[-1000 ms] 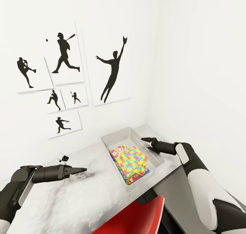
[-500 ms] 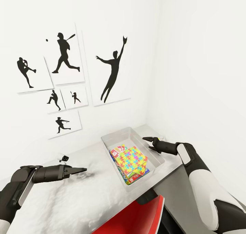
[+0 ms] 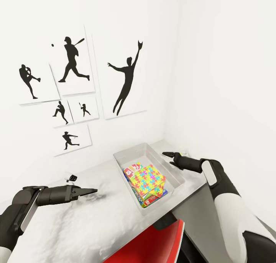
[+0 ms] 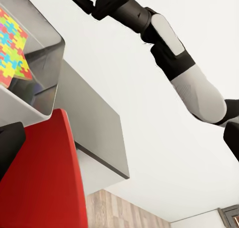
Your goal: Put all the toys in the child's room - the three board games (two on the bed and one on the table), the two jigsaw puzzles on the table, and the tennis ball on the table - inside the toy box on the table in the child's room.
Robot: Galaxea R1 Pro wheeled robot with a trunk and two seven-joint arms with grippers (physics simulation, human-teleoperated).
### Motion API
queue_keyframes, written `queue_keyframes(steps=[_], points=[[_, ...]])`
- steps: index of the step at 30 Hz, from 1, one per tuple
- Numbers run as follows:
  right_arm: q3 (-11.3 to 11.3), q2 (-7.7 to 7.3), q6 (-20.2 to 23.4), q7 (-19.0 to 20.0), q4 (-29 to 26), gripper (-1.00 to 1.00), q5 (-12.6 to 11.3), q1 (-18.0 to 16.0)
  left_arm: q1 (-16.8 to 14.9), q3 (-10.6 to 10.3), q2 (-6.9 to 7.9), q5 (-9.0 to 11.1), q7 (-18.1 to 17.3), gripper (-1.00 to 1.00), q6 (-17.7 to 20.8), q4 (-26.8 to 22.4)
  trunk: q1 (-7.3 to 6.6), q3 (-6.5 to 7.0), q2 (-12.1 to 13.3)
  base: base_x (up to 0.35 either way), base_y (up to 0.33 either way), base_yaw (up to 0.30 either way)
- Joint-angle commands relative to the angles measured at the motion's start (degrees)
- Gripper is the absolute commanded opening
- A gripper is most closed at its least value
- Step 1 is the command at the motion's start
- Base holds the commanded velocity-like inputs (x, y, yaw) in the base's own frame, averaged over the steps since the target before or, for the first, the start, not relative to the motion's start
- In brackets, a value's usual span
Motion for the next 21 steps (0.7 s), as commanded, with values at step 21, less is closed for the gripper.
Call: queue_keyframes(steps=[21], points=[[0.5,-2.17,8.1,-11.0,-10.9,1.0,1.2,-6.5,0.3,2.2,0.11,0.2,-0.2,1.0,0.8,0.0,0.04,-0.13,-0.1,0.0,0.0,0.0]])
